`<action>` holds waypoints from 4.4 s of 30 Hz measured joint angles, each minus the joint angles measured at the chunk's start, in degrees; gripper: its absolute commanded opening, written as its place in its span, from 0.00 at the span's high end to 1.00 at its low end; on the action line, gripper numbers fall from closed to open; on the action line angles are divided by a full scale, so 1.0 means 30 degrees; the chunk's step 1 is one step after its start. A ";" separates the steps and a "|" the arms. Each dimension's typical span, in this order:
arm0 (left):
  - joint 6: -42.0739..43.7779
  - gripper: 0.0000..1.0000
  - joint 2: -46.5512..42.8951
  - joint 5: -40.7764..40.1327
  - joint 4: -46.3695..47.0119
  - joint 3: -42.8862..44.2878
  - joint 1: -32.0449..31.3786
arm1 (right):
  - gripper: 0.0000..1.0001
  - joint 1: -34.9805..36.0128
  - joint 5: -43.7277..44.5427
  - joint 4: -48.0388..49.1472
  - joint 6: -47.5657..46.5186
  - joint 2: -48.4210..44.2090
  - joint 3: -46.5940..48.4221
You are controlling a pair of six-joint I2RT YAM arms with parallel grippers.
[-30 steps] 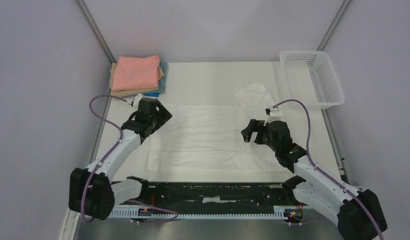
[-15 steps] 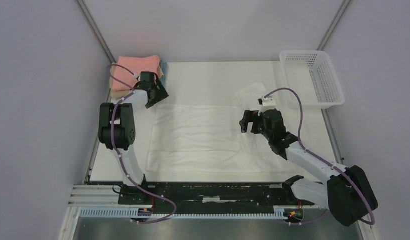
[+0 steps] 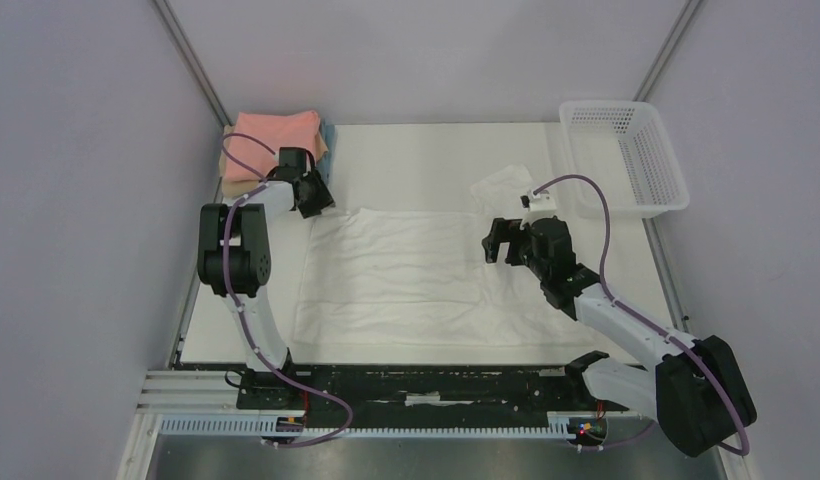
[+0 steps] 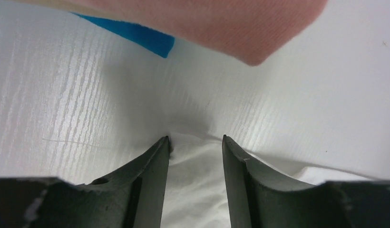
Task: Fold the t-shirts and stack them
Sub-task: Grab the side of the flattened tshirt furthest away from the robot with both arms, then fold the other side of the tshirt into a rectangle
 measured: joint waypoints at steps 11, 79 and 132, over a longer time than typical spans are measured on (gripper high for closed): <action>0.0160 0.98 -0.0270 0.0393 -0.0328 -0.0597 0.0000 | 0.02 -0.0087 -0.0211 0.0095 0.0000 -0.0277 -0.0007; -0.1654 0.98 -0.2645 -0.2178 0.1355 -0.1690 -0.0138 | 1.00 -0.4262 0.2688 -0.3067 -0.2397 2.2855 2.2476; -0.4007 0.98 -1.6990 -0.2769 0.1413 -1.3726 -0.0146 | 0.99 -0.1698 -0.0153 -0.5231 -0.0605 -0.7337 -0.1443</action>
